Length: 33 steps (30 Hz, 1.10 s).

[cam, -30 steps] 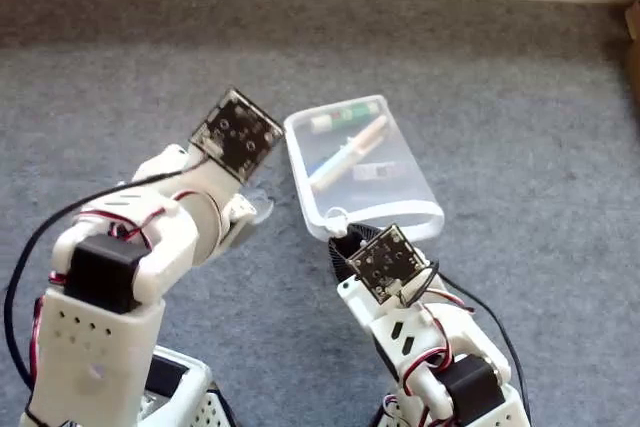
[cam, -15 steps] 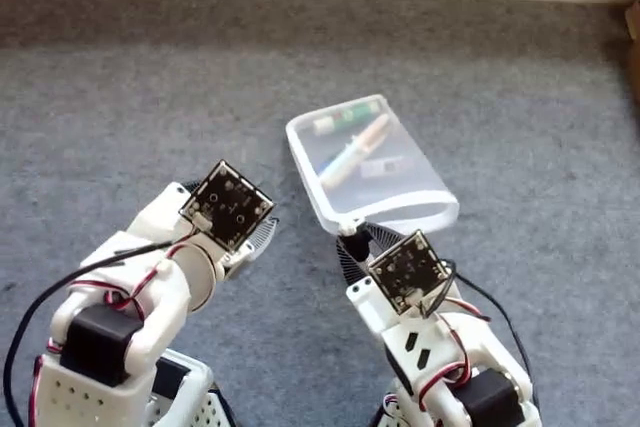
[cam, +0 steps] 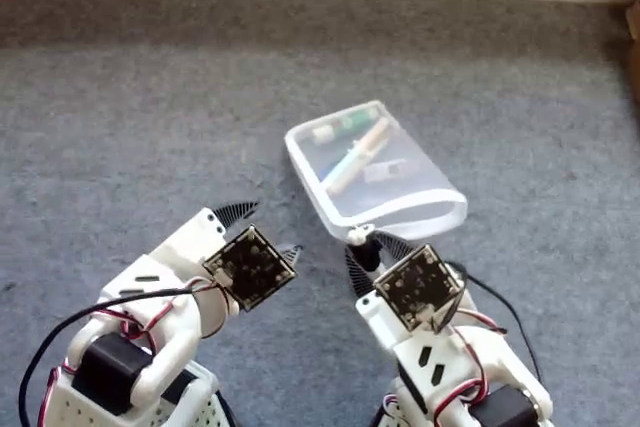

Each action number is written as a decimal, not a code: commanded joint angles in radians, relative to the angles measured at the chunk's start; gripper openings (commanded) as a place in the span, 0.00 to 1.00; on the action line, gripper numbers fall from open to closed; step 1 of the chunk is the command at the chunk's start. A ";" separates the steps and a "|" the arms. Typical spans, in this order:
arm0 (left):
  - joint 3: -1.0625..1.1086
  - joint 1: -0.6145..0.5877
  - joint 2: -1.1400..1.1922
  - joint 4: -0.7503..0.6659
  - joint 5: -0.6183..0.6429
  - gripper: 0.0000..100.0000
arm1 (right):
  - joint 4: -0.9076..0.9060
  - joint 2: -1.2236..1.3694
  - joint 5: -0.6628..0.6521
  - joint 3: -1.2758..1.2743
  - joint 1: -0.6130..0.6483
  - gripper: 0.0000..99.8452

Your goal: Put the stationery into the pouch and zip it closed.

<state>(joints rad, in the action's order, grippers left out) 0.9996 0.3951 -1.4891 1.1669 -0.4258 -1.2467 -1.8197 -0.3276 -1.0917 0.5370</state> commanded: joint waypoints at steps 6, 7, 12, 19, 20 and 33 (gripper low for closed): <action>0.099 0.077 -0.065 -0.112 -0.029 0.25 | -0.045 -0.004 -0.014 0.139 -0.010 0.01; 0.113 0.101 -0.068 -0.117 -0.057 0.25 | -0.047 -0.004 -0.014 0.143 -0.010 0.01; 0.131 0.197 -0.082 -0.126 -0.098 0.25 | -0.068 -0.004 -0.060 0.142 -0.012 0.01; 0.182 0.223 -0.076 -0.250 -0.098 0.25 | -0.090 -0.005 -0.063 0.166 -0.008 0.01; 0.199 0.237 -0.076 -0.269 -0.100 0.25 | -0.090 -0.005 -0.061 0.166 -0.008 0.01; 0.384 0.280 -0.076 -0.482 -0.140 0.25 | -0.124 -0.005 -0.060 0.170 0.116 0.01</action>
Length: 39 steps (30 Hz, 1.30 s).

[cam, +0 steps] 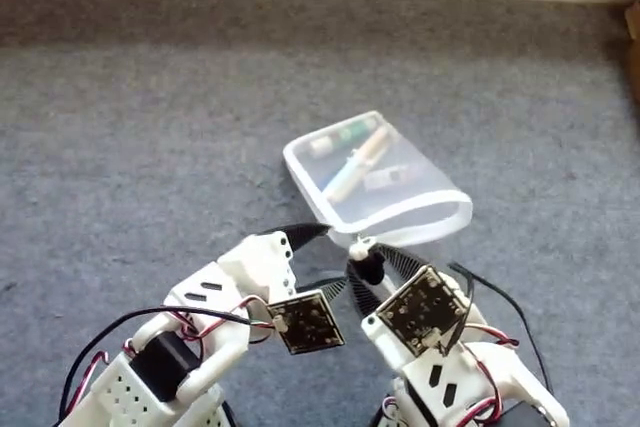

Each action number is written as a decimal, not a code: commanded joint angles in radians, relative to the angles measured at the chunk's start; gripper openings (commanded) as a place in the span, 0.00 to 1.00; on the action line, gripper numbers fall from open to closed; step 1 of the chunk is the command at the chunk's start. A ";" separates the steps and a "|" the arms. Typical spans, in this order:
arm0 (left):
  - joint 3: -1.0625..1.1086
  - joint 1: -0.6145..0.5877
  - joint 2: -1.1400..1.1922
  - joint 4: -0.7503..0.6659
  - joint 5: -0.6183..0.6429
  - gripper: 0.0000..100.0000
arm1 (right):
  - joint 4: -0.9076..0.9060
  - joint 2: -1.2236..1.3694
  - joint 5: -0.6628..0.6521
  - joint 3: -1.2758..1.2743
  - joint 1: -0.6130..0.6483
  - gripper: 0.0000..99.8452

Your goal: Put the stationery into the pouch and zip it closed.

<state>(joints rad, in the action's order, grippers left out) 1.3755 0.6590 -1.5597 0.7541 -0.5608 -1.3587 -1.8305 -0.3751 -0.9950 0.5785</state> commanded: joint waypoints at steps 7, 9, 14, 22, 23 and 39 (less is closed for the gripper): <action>0.081 0.019 -0.005 -0.141 -0.003 0.25 | -0.012 0.002 0.012 0.074 0.088 0.01; 0.094 0.018 -0.007 -0.161 -0.002 0.24 | -0.012 0.002 0.014 0.074 0.088 0.01; 0.116 0.021 -0.013 -0.183 0.000 0.20 | -0.013 -0.001 0.014 0.074 0.088 0.01; 0.116 0.022 -0.013 -0.184 -0.002 0.15 | -0.013 -0.002 0.014 0.074 0.090 0.01; 0.119 0.022 -0.013 -0.184 -0.002 0.15 | -0.013 -0.002 0.014 0.074 0.090 0.01; 0.217 0.044 -0.015 -0.374 -0.006 0.01 | -0.051 -0.004 0.051 0.177 0.084 0.01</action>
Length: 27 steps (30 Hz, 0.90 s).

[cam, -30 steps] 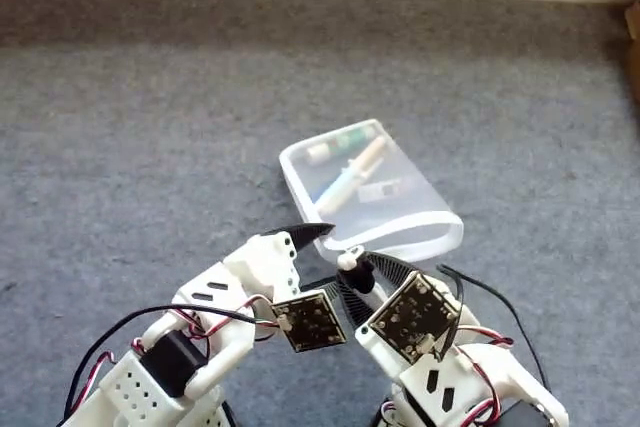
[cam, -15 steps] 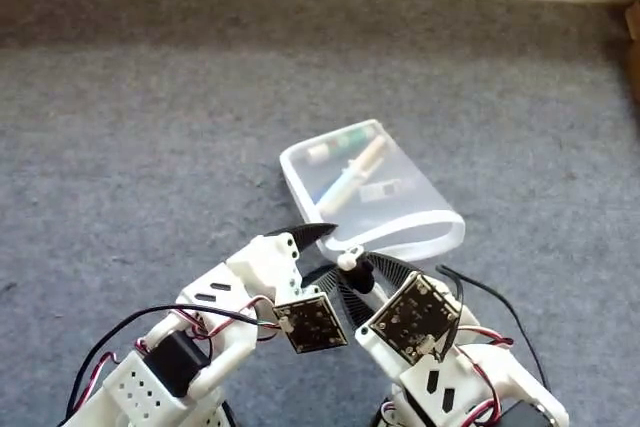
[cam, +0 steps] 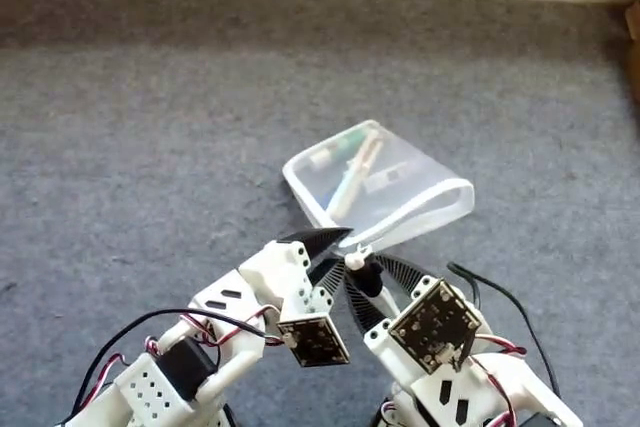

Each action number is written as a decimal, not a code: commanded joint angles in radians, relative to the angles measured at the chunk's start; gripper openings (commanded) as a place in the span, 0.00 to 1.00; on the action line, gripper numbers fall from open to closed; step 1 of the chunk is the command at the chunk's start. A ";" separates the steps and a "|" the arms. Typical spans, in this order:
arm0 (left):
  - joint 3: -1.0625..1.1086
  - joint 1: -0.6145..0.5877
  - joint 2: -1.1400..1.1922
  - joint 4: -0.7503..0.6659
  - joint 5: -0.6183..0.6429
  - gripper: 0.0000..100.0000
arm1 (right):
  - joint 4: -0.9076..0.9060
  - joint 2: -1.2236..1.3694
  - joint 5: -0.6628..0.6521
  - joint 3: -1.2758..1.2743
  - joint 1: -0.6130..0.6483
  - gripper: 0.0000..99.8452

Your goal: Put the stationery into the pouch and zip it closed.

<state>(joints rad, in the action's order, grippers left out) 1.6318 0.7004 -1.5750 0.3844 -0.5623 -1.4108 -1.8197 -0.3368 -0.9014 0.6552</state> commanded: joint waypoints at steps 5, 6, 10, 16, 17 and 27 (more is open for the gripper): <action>-0.131 -0.004 0.001 0.160 -0.002 0.01 | 0.016 -0.015 0.011 0.084 -0.084 0.01; -0.153 -0.021 0.001 0.192 0.000 0.01 | 0.036 -0.015 0.009 0.084 -0.125 0.01; -0.213 -0.084 0.001 0.261 0.002 0.01 | 0.108 -0.015 -0.012 0.054 -0.260 0.01; -0.223 -0.124 0.001 0.265 0.002 0.01 | 0.205 -0.015 -0.011 -0.027 -0.351 0.01; -0.223 -0.128 -0.001 0.267 0.002 0.01 | 0.217 -0.015 -0.011 -0.036 -0.371 0.01; -0.254 -0.133 -0.053 0.338 0.002 0.01 | 0.354 -0.015 -0.009 -0.133 -0.527 0.01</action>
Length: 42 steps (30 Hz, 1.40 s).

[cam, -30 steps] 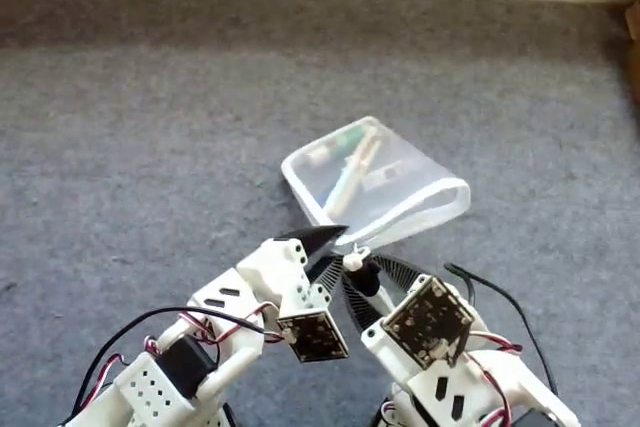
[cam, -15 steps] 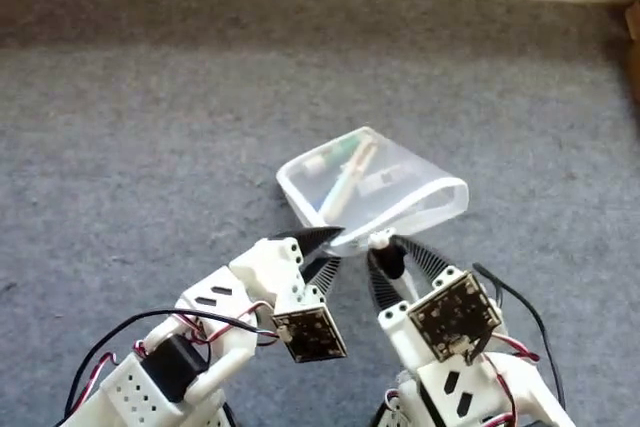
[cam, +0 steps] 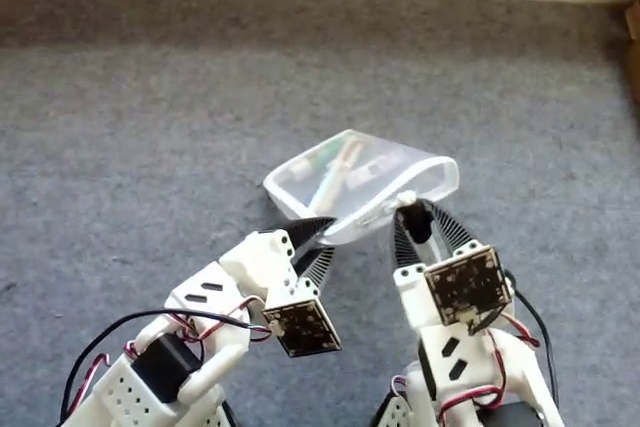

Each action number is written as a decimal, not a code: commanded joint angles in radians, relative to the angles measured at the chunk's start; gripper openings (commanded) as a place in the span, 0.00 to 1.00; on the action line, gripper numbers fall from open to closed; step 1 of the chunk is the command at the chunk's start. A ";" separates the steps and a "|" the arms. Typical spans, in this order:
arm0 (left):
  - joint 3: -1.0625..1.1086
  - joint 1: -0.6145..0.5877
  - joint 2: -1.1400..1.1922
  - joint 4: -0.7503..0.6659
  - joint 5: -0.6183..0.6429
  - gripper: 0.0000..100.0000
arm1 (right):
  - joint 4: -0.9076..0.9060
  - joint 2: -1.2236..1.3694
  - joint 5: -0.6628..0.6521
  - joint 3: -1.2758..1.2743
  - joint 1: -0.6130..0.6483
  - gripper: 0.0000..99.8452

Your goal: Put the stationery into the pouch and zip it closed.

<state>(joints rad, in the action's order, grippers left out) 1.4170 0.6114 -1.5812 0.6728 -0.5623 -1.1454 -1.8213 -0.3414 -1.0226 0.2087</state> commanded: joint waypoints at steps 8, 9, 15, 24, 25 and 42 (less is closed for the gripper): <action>-0.039 -0.044 -0.245 0.181 0.002 0.01 | 0.131 -0.013 -0.005 -0.044 -0.125 0.01; -0.041 -0.044 -0.251 0.187 0.002 0.01 | 0.133 -0.013 -0.005 -0.044 -0.125 0.01; -0.042 -0.093 -0.248 0.190 0.002 0.01 | 0.151 -0.012 -0.006 -0.048 -0.154 0.01; -0.068 -0.122 -0.248 0.195 0.044 0.01 | 0.309 -0.005 -0.011 -0.156 -0.272 0.01; -0.068 -0.122 -0.248 0.195 0.044 0.01 | 0.335 -0.004 -0.011 -0.174 -0.288 0.01; -0.134 -0.321 -0.248 0.183 0.206 0.01 | 0.369 -0.004 -0.012 -0.197 -0.321 0.01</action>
<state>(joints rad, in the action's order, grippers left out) 1.3556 0.3705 -1.8098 0.8600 -0.3890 -0.8186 -1.8213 -0.3445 -1.2329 -0.0522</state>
